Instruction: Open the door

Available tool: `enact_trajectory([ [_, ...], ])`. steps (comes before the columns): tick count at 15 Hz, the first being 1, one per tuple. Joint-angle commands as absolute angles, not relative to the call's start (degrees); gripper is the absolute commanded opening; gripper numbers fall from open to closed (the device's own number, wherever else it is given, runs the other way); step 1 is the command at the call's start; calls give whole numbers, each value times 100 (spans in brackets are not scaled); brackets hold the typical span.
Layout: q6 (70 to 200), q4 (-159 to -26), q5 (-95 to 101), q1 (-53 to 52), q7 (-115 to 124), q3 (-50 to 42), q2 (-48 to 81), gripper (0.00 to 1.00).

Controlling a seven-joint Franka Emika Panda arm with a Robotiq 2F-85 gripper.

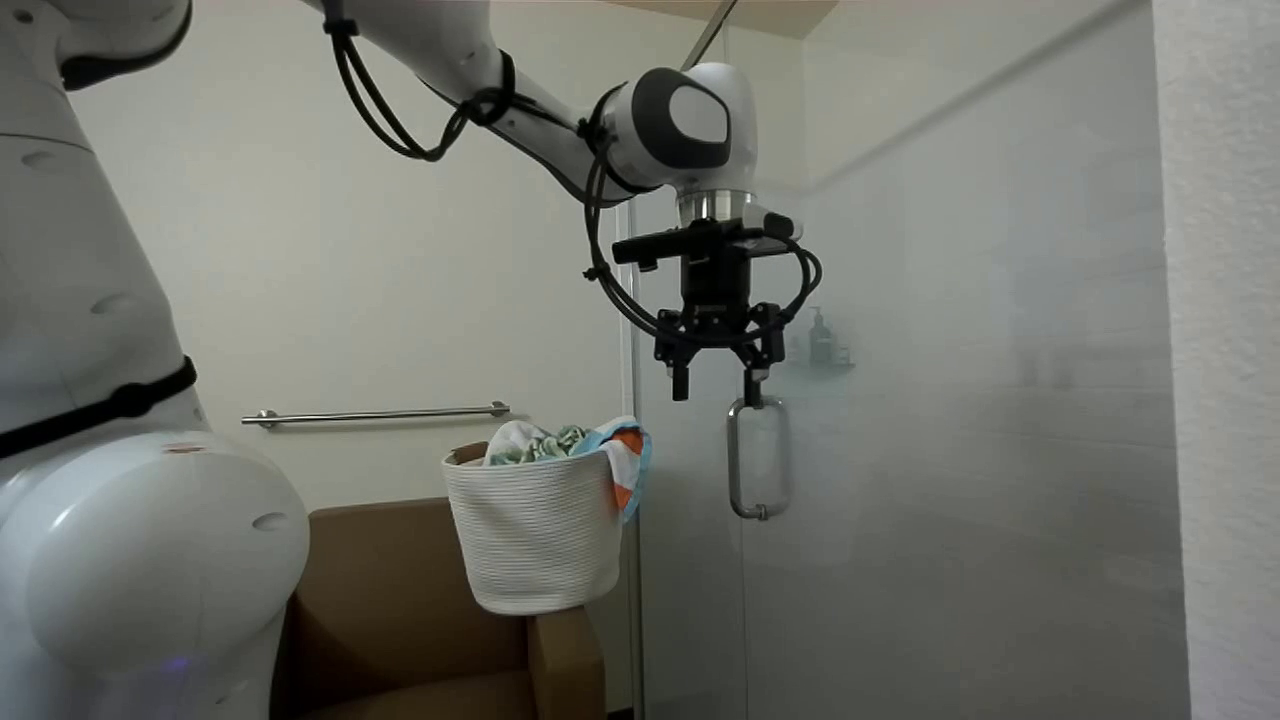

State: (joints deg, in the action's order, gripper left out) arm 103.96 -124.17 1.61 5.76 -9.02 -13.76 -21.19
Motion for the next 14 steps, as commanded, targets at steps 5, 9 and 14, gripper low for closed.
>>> enact_trajectory([
  [5, 10696, -12616, -243, 558, -1566, -1407, -2498, 100],
  [9, 10701, -12549, -722, 498, -2112, -1554, -2713, 100],
  [14, 10624, -12388, -1709, 363, -2835, -2015, -2808, 100],
])
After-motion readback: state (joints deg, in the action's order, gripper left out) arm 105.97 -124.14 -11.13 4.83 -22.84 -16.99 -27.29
